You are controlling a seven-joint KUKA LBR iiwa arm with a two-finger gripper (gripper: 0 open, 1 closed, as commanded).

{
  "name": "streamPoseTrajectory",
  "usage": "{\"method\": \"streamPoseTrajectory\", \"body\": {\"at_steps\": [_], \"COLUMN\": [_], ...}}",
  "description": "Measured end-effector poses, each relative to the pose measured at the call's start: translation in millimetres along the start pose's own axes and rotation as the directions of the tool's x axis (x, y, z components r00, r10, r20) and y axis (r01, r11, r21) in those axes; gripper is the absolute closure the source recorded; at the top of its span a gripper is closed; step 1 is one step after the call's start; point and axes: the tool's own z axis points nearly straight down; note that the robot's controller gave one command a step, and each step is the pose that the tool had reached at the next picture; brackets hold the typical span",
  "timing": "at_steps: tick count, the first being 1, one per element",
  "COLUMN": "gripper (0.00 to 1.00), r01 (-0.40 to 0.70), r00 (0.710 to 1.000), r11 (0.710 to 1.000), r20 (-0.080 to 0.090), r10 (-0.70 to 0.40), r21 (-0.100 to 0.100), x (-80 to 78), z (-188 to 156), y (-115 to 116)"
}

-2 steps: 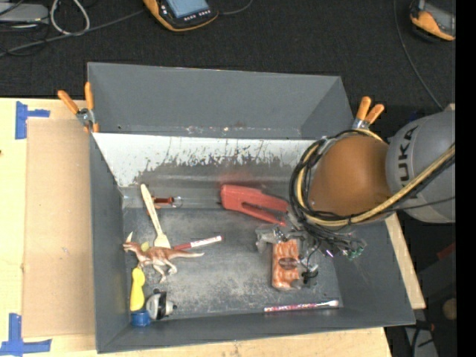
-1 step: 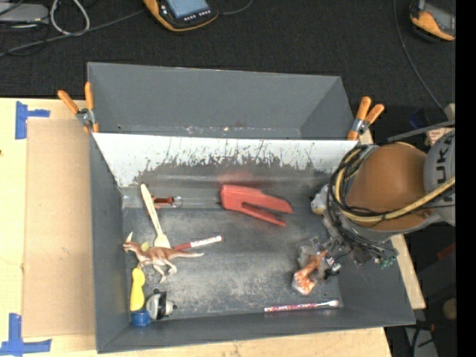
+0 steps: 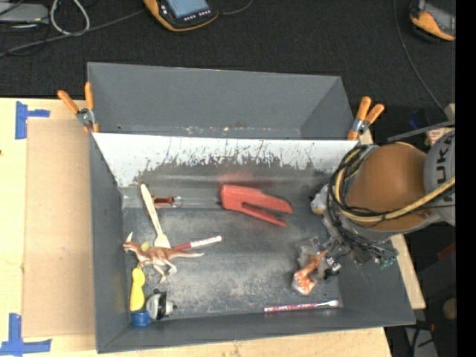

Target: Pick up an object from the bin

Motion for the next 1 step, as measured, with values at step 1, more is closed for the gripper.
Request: {"method": "streamPoseTrajectory", "body": {"at_steps": [1], "gripper": [1.0], "r01": [0.002], "r00": [1.0], "r11": [1.0], "r20": [-0.002], "r10": [-0.002], "r21": [-0.004], "x": [2.4], "z": [-75.5], "y": [-12.6]}}
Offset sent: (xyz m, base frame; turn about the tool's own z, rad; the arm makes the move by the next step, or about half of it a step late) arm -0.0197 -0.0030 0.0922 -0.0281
